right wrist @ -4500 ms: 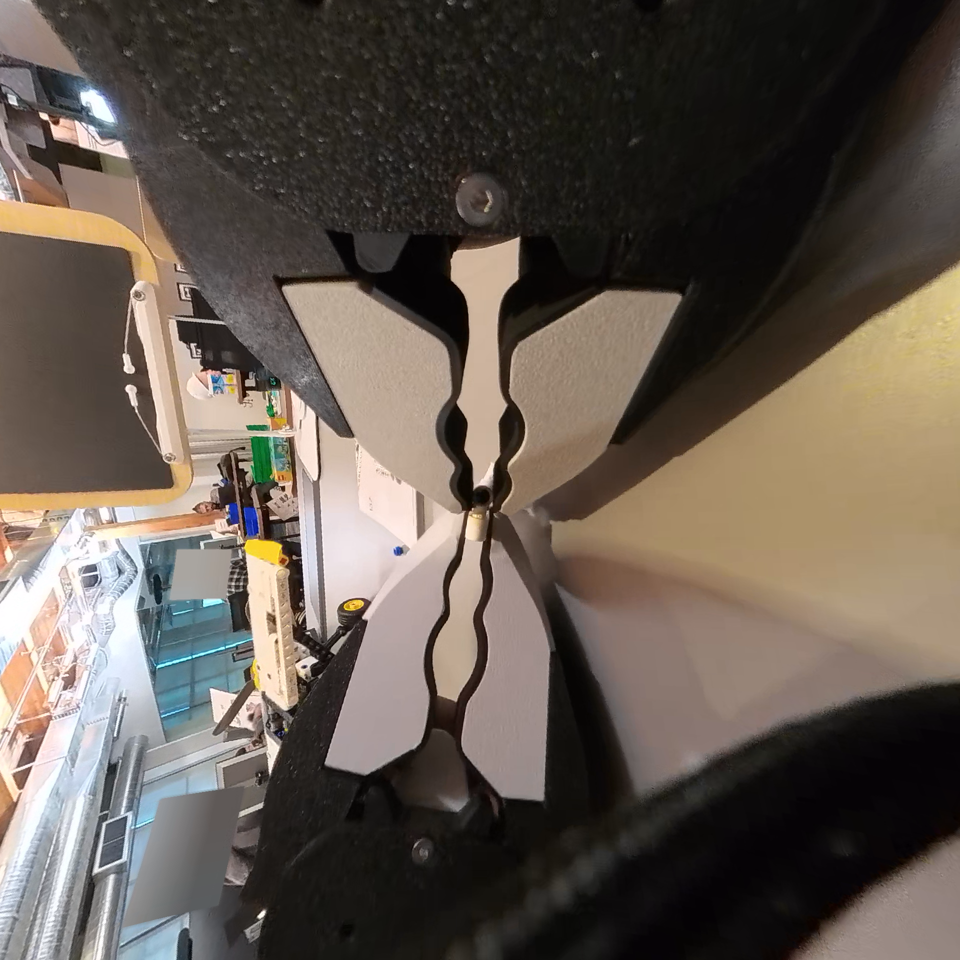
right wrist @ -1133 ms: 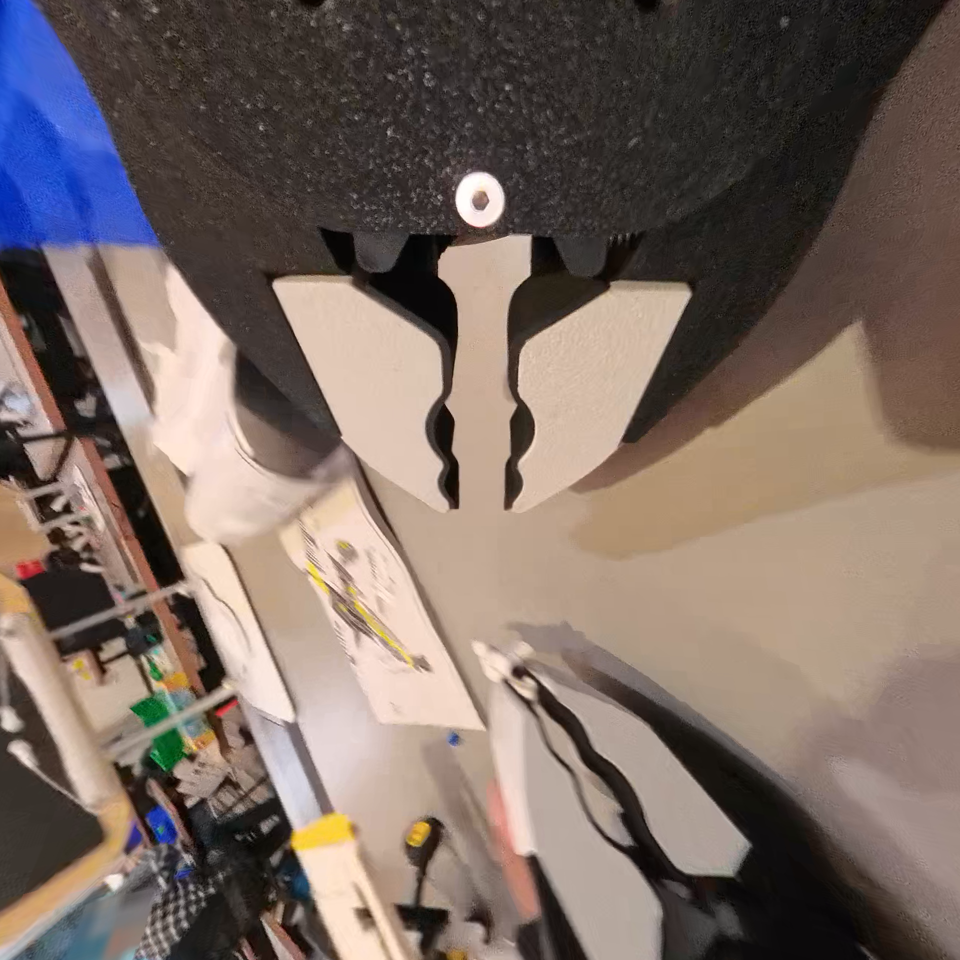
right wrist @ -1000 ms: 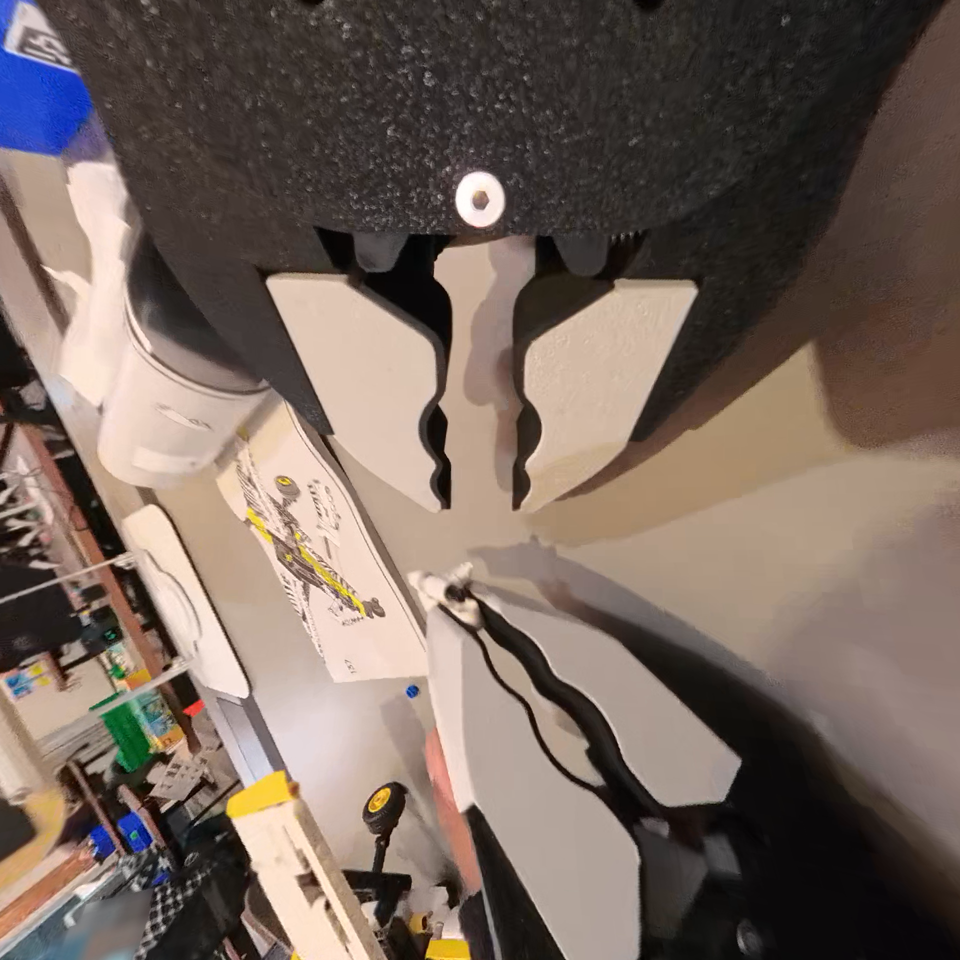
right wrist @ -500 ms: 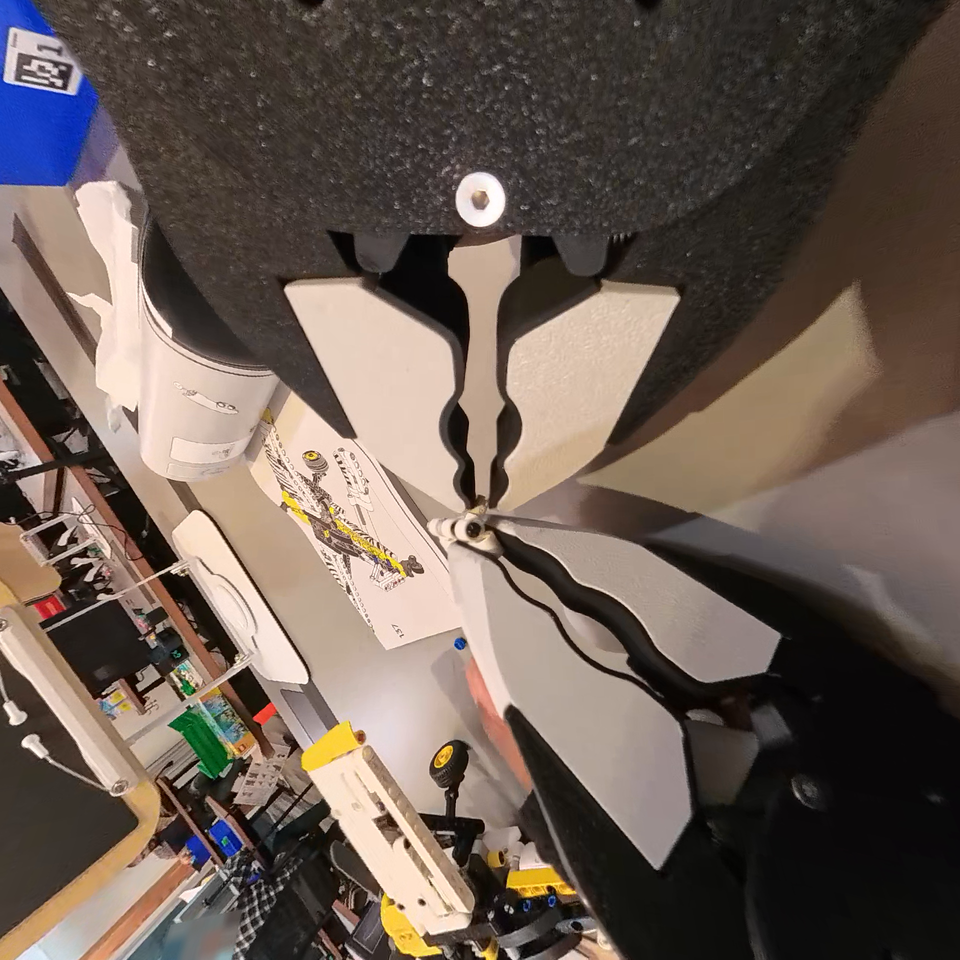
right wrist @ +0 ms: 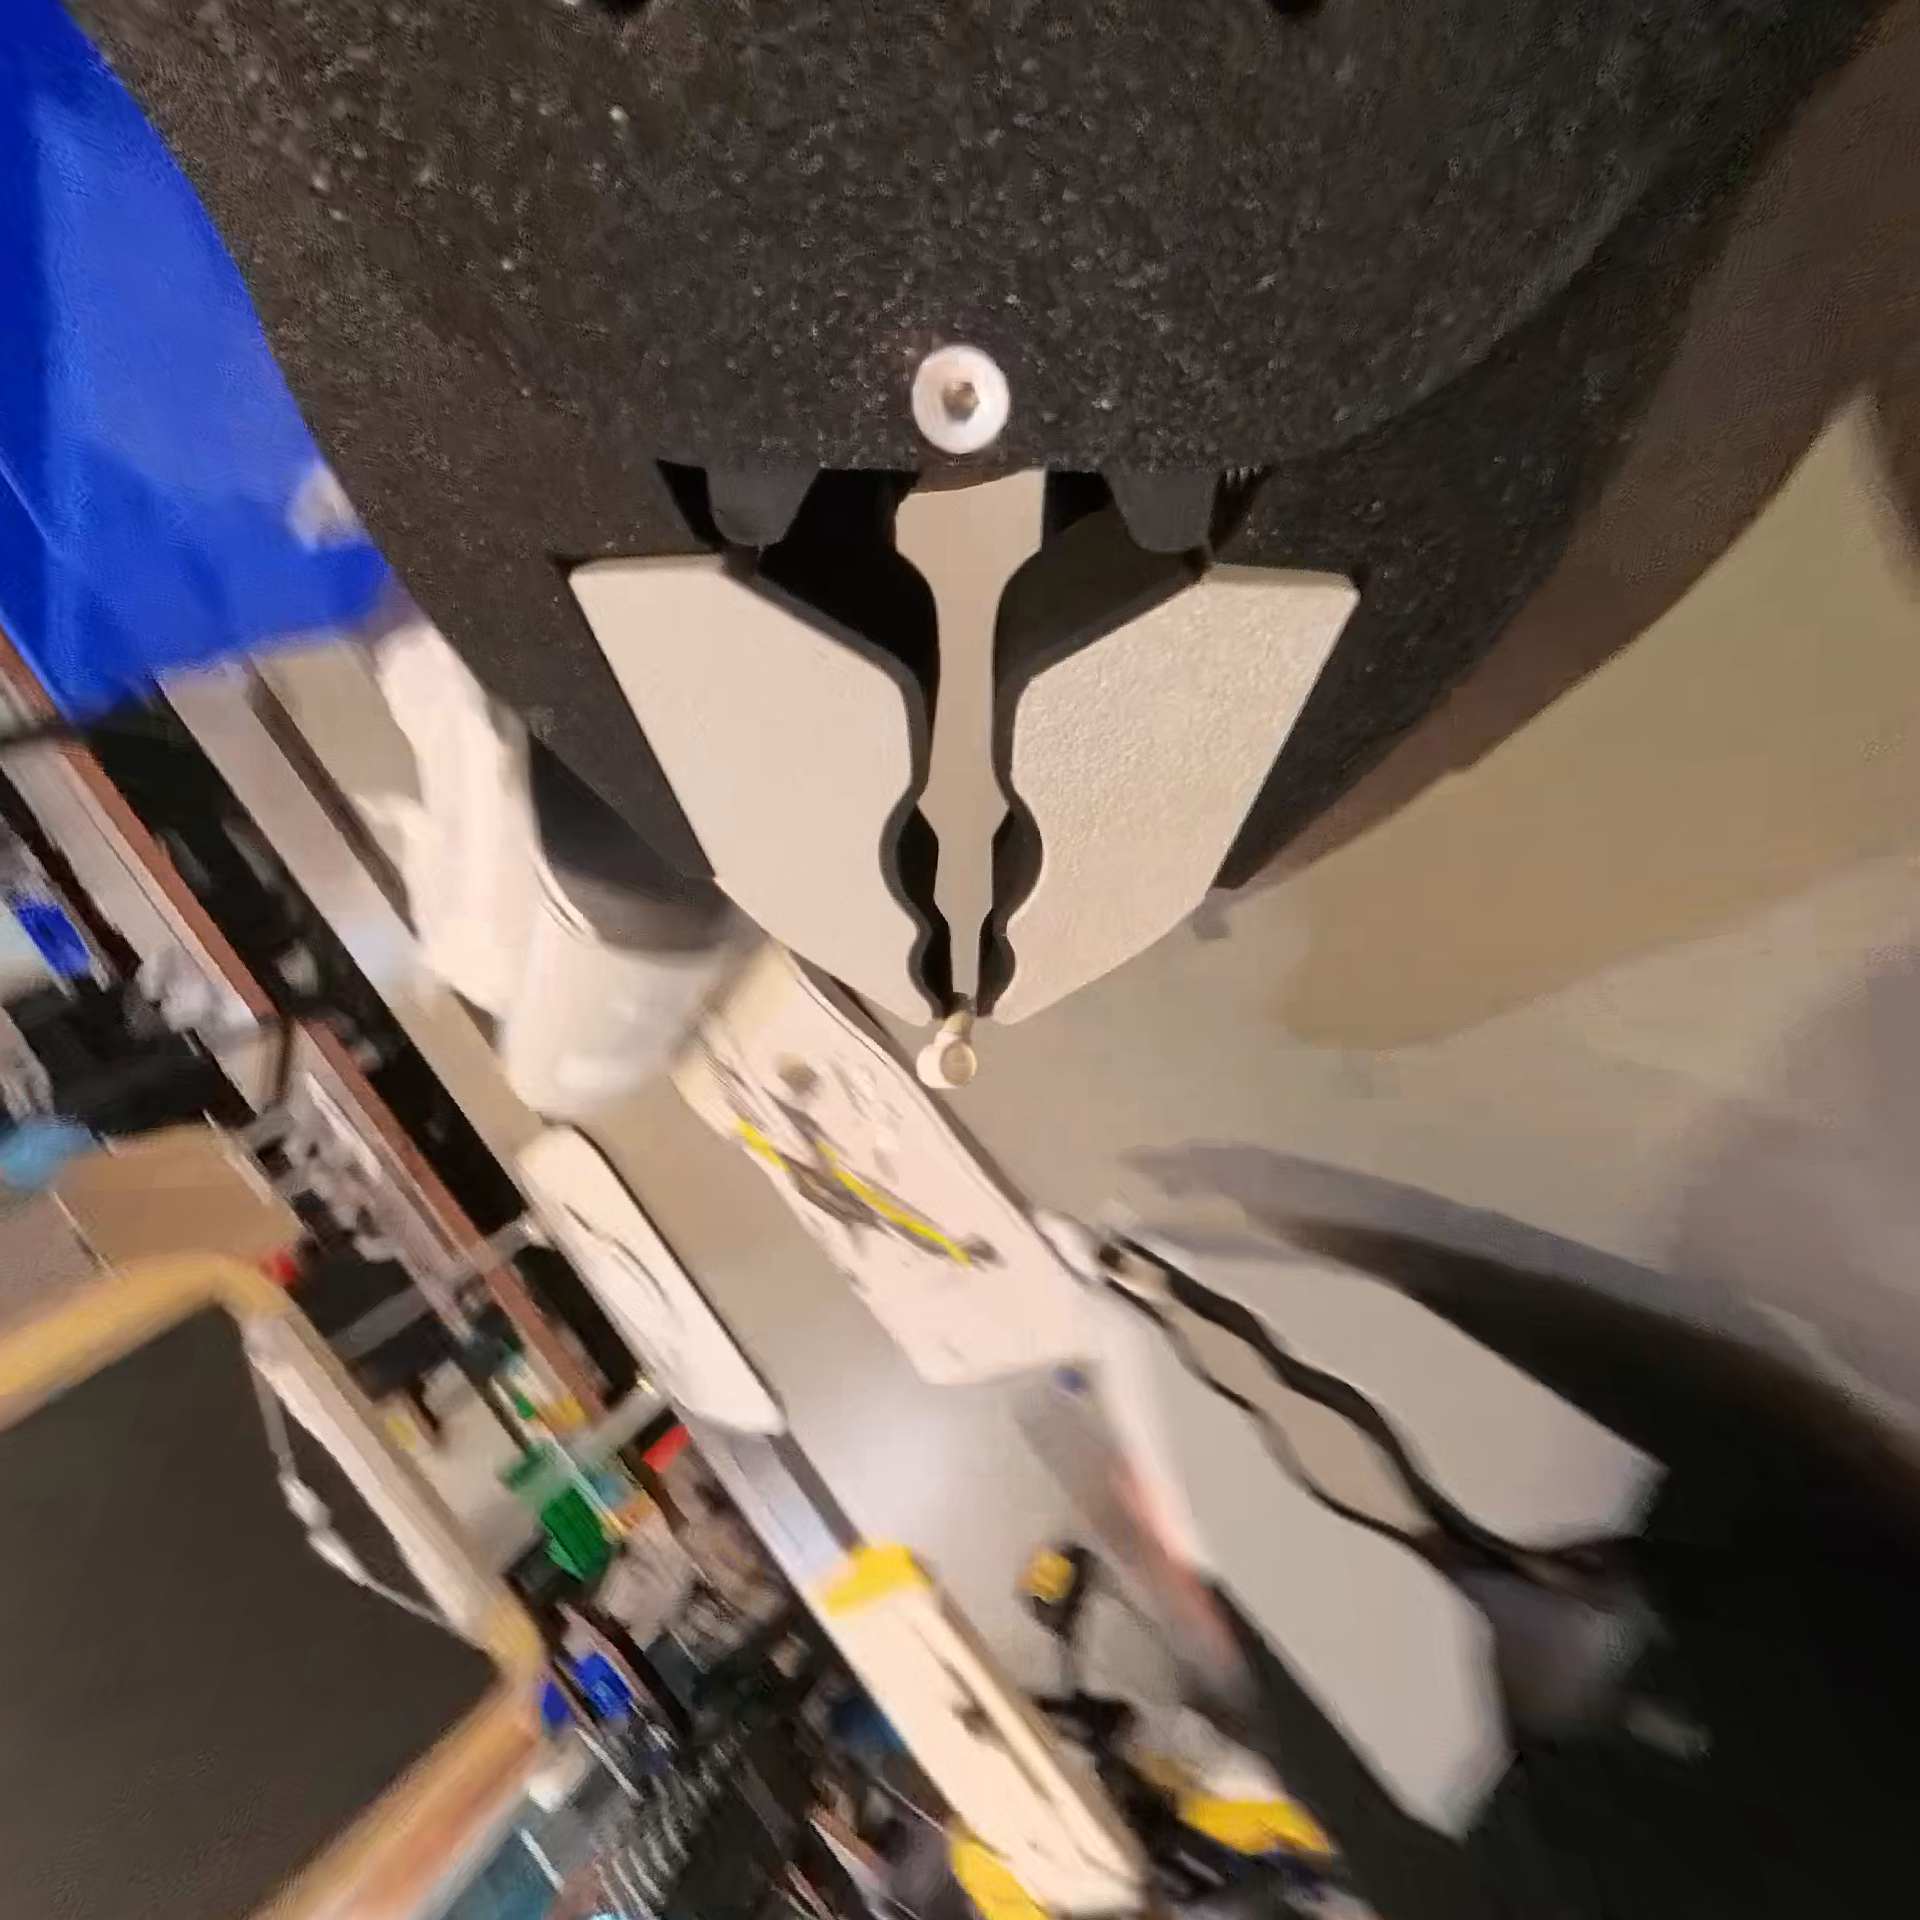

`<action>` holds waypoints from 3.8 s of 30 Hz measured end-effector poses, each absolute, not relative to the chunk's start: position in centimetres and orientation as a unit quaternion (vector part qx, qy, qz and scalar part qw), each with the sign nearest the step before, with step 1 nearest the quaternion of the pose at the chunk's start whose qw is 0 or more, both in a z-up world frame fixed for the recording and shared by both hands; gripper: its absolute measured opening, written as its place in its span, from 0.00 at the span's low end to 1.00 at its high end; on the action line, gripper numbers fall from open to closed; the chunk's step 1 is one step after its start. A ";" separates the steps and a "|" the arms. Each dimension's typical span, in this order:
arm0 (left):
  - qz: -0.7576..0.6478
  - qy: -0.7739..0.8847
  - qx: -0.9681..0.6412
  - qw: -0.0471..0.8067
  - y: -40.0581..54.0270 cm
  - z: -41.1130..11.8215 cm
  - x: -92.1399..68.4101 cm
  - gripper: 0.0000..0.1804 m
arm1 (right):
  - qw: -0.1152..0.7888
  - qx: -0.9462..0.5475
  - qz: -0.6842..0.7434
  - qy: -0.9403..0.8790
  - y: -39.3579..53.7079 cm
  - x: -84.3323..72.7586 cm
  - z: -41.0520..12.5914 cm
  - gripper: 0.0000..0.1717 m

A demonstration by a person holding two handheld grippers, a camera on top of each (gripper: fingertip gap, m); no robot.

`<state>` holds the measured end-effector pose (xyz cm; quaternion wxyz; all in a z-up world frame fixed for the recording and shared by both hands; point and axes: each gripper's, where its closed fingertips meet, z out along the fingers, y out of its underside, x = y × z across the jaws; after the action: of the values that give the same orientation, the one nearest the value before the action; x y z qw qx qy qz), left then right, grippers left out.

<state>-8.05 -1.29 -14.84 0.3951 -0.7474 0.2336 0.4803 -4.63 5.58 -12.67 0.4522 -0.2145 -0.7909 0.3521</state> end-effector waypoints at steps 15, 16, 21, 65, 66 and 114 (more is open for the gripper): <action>0.462 0.235 -0.755 0.401 -1.0 -15.2 -7.5 0.05 | 0.489 -0.447 0.159 -0.732 27.9 -3.6 -10.0 0.14; 0.464 0.234 -0.754 0.402 -1.0 -15.0 -7.6 0.05 | 0.492 -0.424 0.177 -0.739 26.2 -3.6 -9.3 0.14; 0.466 0.234 -0.742 0.422 -0.5 -14.3 -7.0 0.05 | 0.443 -0.323 0.296 -0.782 14.9 -3.6 -9.3 0.10; 0.401 0.294 -0.703 0.509 -1.1 -12.1 -4.3 0.04 | 0.070 -0.247 0.573 -0.779 -1.9 -3.5 -13.4 0.00; 0.399 0.296 -0.703 0.509 -1.2 -12.1 -4.2 0.04 | 0.066 -0.245 0.574 -0.778 -1.9 -3.5 -13.4 0.00; 0.403 0.287 -0.719 0.488 -1.3 -12.8 -4.4 0.05 | -0.036 -0.178 0.606 -0.774 -3.3 0.0 -12.3 0.02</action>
<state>-4.43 -1.31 -12.82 0.4876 -0.7190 0.2872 0.4035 -0.02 -3.28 -12.27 -0.0355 -0.1781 -0.7743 0.6062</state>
